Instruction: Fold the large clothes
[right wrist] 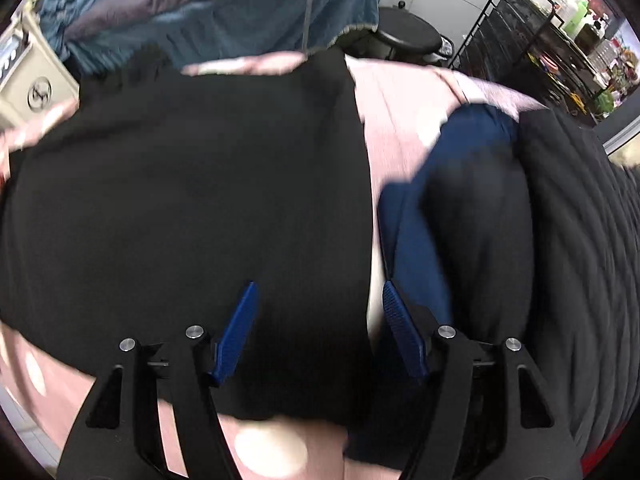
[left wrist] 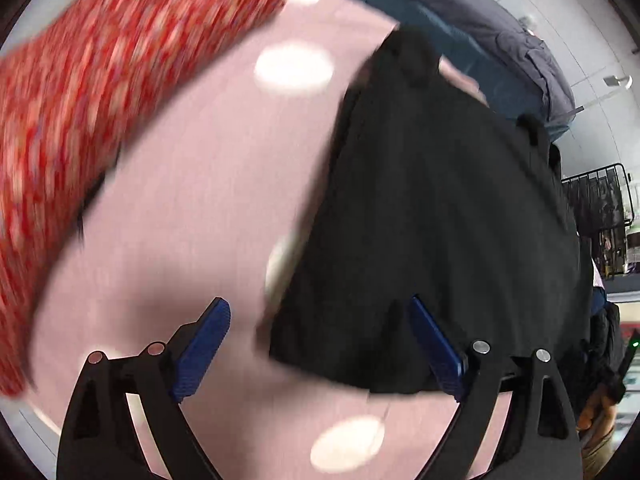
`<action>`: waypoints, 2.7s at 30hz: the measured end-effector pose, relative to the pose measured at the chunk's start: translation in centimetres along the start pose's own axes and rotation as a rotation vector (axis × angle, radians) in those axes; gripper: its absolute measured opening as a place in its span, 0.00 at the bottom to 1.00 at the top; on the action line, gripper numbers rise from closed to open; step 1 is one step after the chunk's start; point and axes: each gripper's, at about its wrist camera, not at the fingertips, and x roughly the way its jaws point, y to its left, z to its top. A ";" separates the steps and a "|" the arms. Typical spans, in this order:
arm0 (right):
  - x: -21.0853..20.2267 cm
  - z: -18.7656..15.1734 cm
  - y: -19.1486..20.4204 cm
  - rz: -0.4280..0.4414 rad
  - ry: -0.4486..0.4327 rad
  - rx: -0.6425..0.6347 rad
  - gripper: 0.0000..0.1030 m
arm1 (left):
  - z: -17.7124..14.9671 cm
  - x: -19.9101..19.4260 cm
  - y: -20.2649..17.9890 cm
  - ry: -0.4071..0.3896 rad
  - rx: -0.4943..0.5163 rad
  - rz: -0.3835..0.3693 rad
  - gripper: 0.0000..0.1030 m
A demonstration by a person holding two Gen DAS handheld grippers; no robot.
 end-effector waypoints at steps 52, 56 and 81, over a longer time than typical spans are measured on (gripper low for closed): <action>7.7 -14.8 -1.4 0.808 0.000 0.927 0.73 | -5.8 6.0 -6.8 -0.063 -0.452 -0.369 0.86; 7.8 -12.3 -0.4 0.781 -0.032 0.906 0.72 | -4.8 6.4 -6.7 -0.071 -0.530 -0.399 0.86; 2.2 -4.7 0.3 0.632 -0.017 0.742 0.09 | -2.3 1.7 -11.4 -0.079 -0.404 -0.348 0.08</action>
